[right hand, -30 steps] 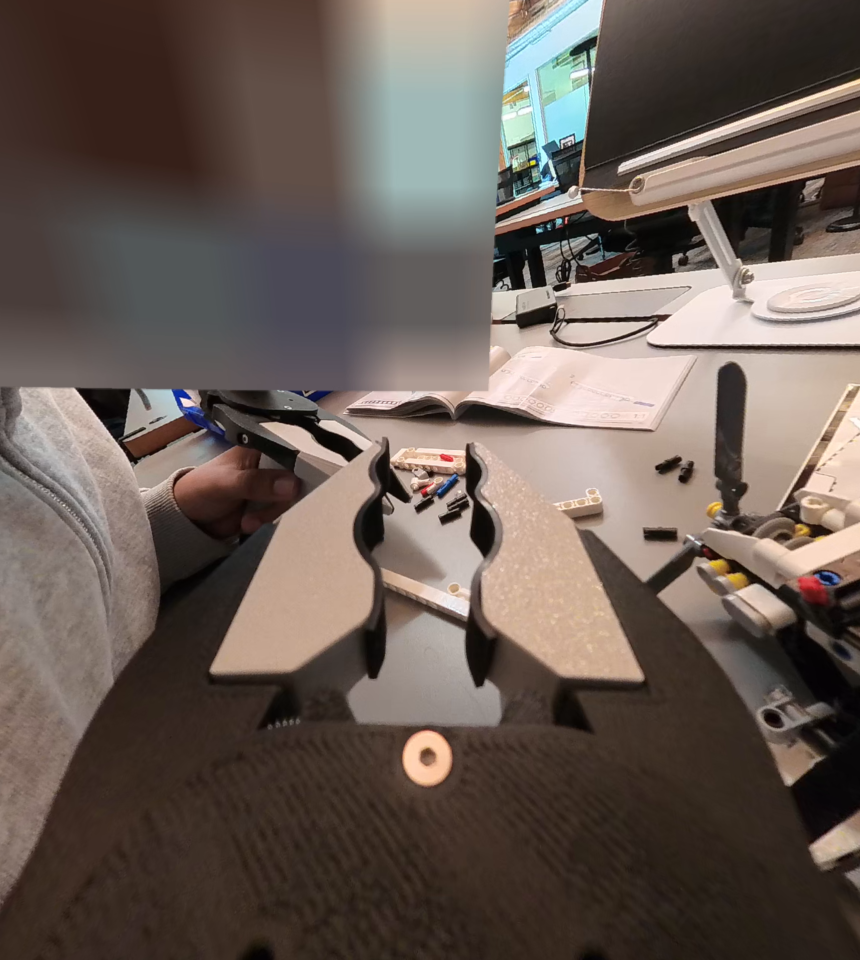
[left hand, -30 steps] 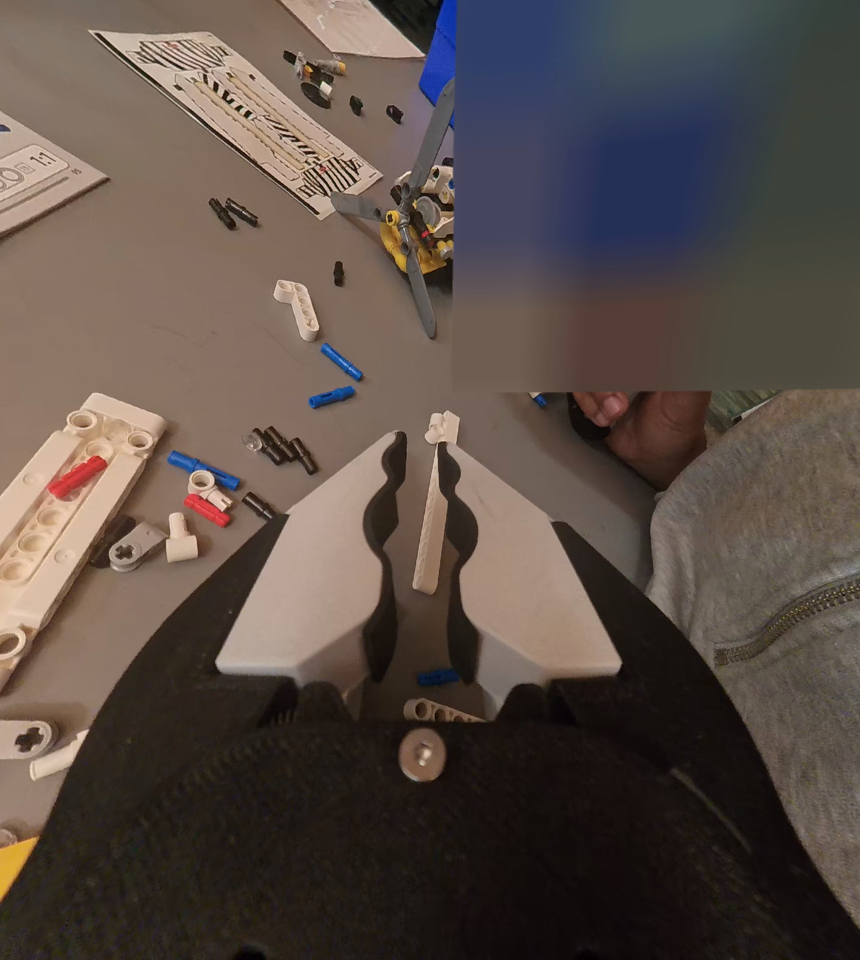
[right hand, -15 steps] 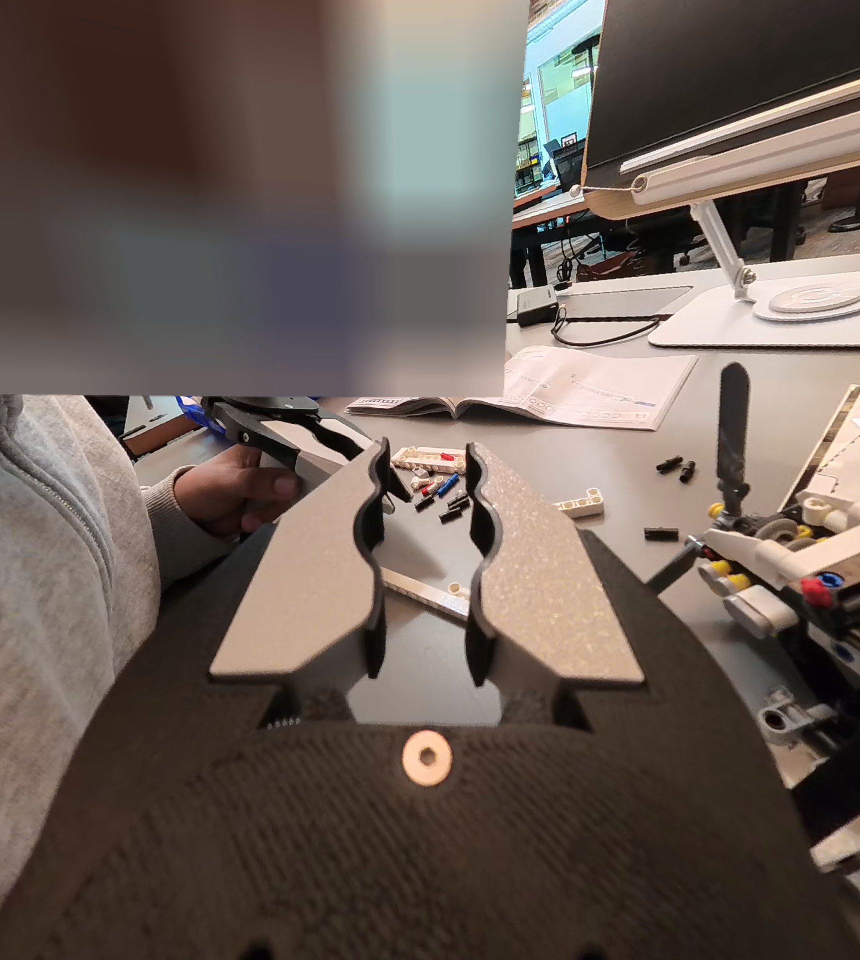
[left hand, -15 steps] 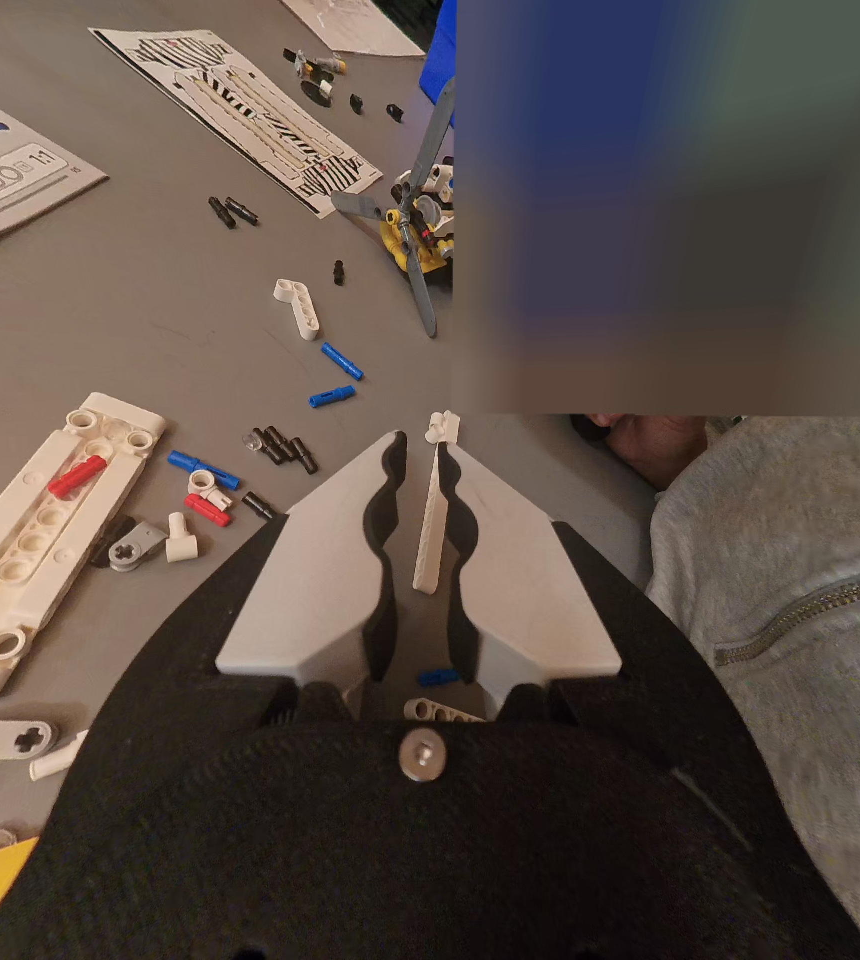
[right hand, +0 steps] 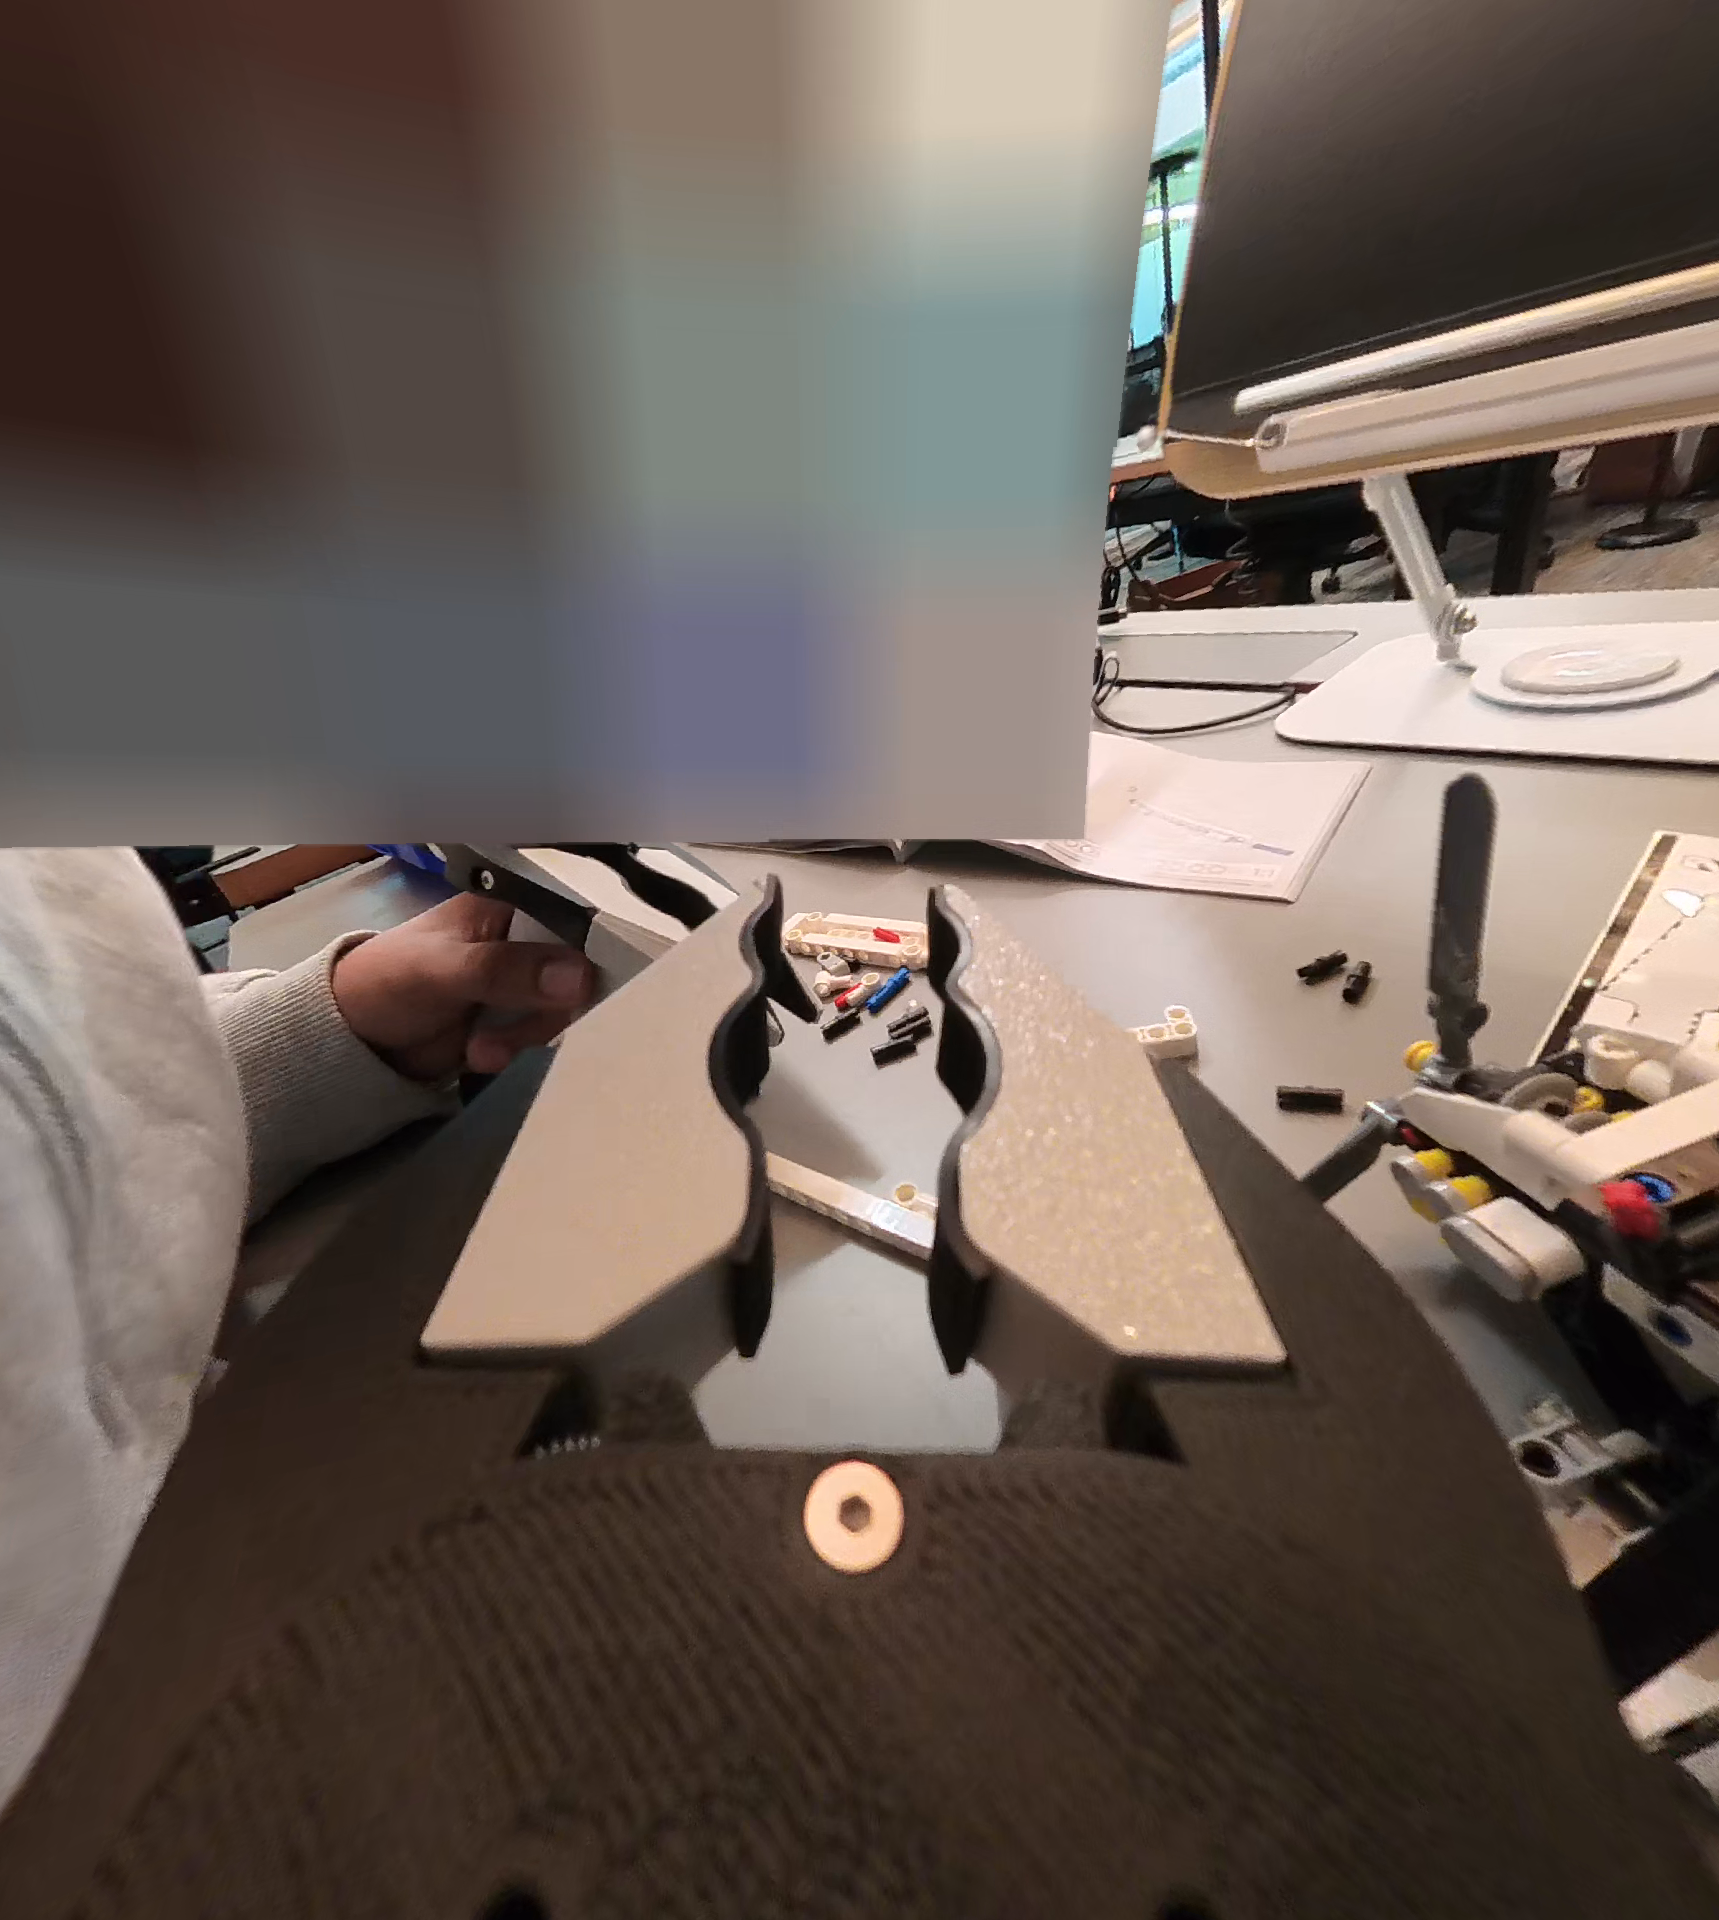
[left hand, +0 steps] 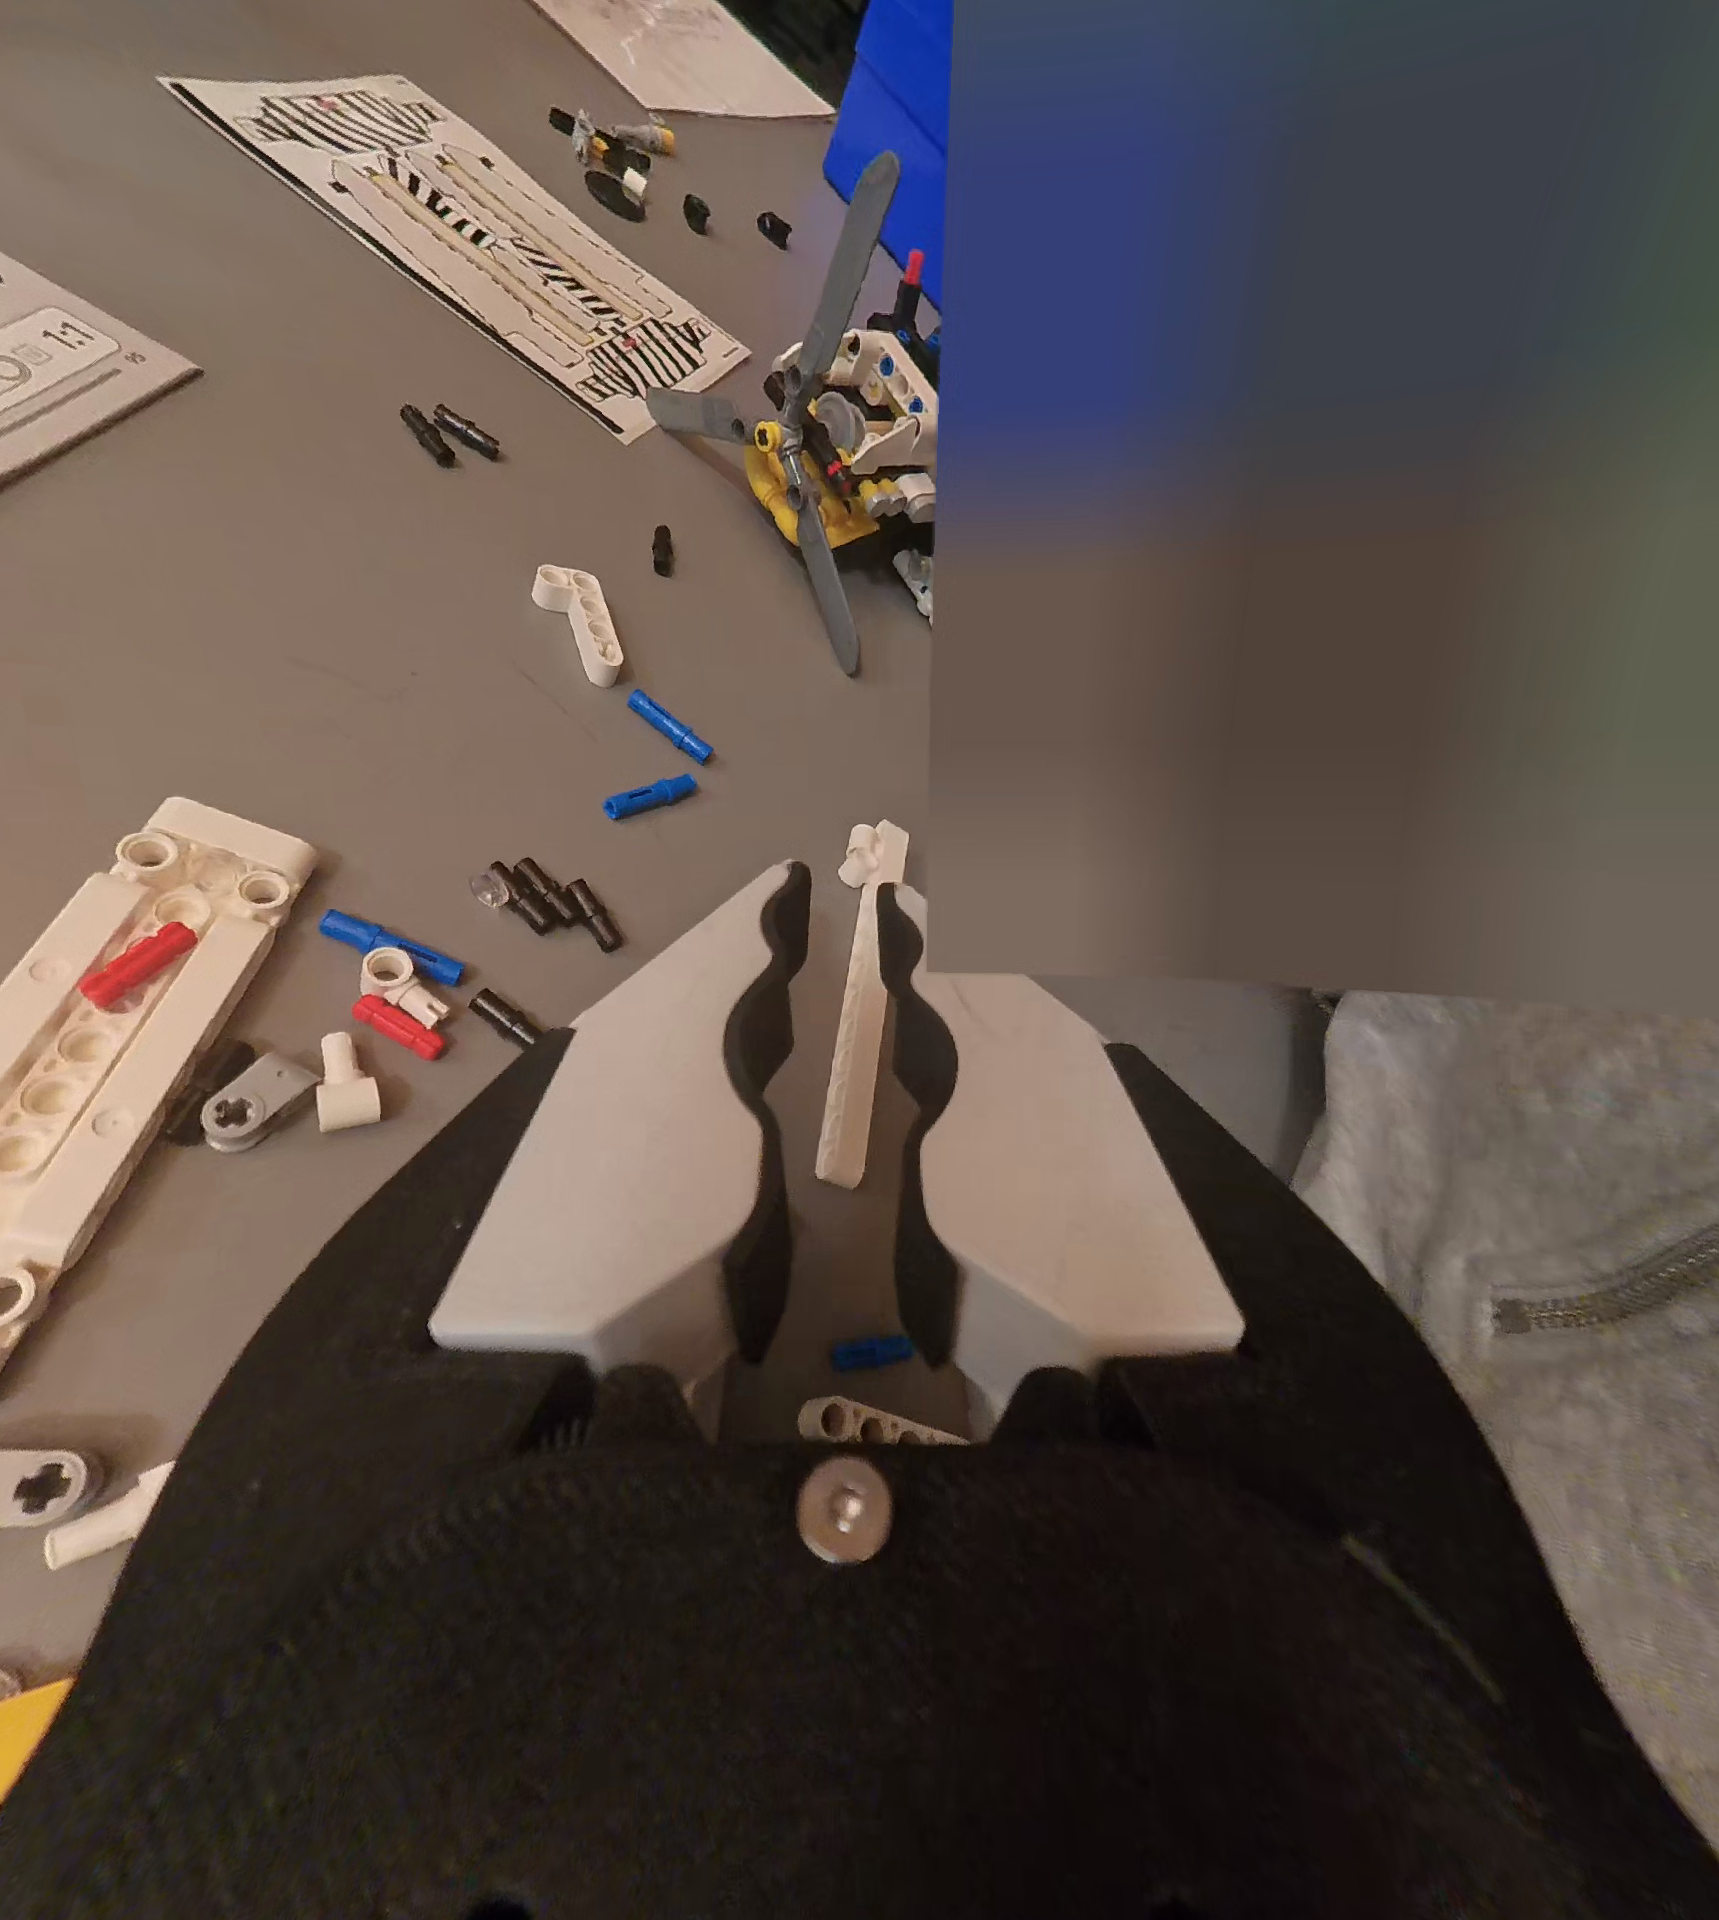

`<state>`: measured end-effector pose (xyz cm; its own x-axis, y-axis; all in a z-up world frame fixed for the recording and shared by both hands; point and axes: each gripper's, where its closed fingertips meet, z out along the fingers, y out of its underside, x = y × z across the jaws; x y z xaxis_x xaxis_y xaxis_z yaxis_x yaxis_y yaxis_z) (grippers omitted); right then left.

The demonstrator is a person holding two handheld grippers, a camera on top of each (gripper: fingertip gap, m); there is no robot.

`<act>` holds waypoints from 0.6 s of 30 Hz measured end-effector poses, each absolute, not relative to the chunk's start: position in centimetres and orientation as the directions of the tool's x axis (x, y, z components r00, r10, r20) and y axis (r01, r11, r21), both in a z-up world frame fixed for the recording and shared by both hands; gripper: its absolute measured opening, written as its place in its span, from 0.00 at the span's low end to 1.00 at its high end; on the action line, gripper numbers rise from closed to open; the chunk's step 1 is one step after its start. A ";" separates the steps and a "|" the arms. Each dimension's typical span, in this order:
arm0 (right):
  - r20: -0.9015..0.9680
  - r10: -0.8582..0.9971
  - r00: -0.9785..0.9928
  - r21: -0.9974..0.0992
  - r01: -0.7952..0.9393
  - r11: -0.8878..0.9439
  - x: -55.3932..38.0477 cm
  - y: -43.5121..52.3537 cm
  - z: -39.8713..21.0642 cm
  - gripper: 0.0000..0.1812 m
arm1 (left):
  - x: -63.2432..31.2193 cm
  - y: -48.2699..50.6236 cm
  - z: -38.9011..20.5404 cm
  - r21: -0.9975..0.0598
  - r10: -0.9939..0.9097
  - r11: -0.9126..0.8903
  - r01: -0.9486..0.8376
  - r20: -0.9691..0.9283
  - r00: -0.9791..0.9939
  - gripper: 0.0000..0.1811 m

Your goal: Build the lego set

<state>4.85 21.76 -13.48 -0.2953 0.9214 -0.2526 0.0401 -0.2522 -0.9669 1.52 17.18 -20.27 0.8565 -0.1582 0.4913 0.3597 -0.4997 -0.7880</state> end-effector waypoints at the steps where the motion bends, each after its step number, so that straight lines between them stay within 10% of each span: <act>1: -0.244 0.925 -0.293 -0.969 0.033 -0.245 4.9 21.7 -13.4 0.14 | 1.6 17.2 -20.2 -0.792 -0.162 -0.495 0.357 0.488 0.858 0.05; 14: -0.094 0.935 -0.341 -0.992 -0.051 -0.118 6.5 18.6 -11.8 0.13 | 4.5 17.7 -24.1 -0.739 -0.086 -0.672 0.039 0.131 0.988 0.20; 18: -0.021 0.949 -0.315 -0.996 -0.074 -0.047 7.4 18.2 -12.0 0.12 | 5.2 17.5 -24.5 -0.724 -0.107 -0.688 -0.042 0.043 0.993 0.03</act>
